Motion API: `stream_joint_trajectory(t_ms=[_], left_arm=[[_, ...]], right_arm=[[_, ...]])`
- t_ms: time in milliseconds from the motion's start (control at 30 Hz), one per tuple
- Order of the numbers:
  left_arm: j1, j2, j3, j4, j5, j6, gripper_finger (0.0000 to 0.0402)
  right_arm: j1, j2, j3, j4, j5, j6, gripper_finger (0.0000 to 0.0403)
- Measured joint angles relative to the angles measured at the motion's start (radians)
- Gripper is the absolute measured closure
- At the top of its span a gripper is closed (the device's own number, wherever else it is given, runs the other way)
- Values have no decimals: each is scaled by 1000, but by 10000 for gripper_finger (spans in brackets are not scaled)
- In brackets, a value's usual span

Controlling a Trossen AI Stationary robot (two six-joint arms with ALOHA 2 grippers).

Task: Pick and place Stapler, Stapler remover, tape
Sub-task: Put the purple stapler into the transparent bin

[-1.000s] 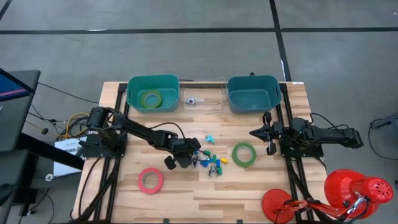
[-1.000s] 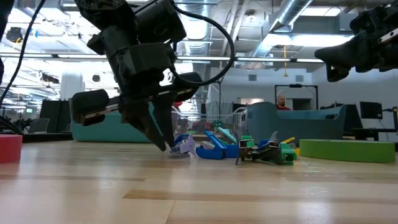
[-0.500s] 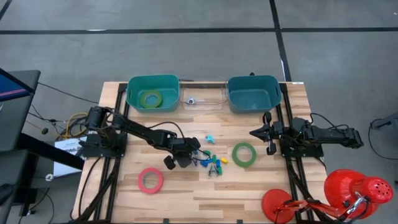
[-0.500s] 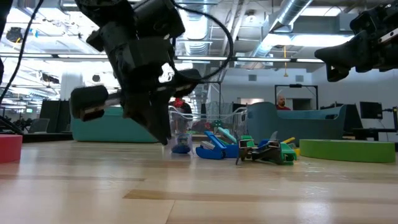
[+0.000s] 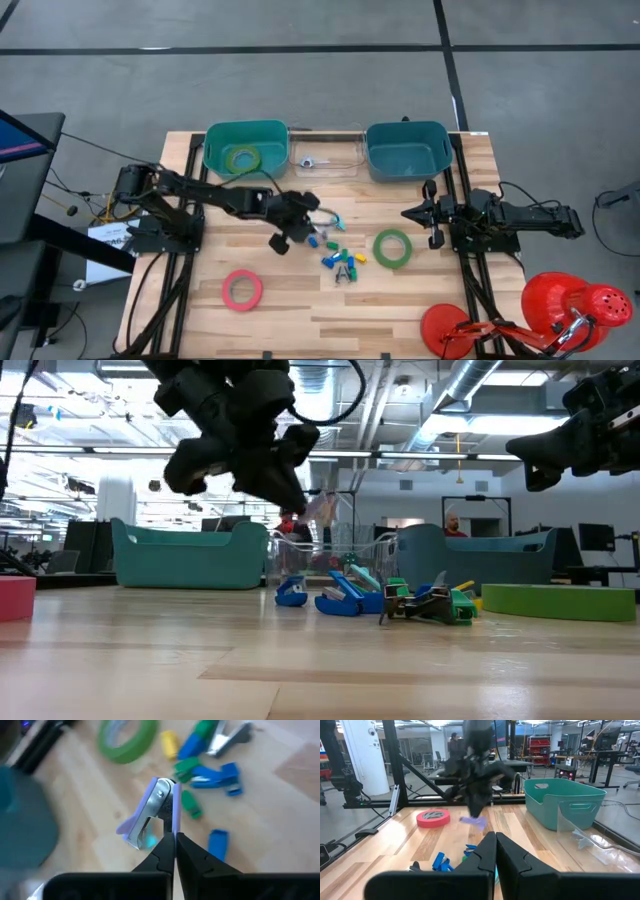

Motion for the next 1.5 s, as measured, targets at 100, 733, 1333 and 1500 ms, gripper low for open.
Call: stream_joint_trajectory(t_ms=[100, 733, 1333, 1500], left_arm=[[52, -39, 0, 1, -18, -27, 398], [371, -80, 180, 5, -38, -44, 398], [507, 110, 180, 14, -38, -39, 398], [506, 164, 180, 17, -38, -39, 398]], right_arm=[[0, 0, 0, 0, 0, 0, 403], [0, 0, 0, 0, 0, 0, 403], [0, 0, 0, 0, 0, 0, 403], [0, 0, 0, 0, 0, 0, 403]])
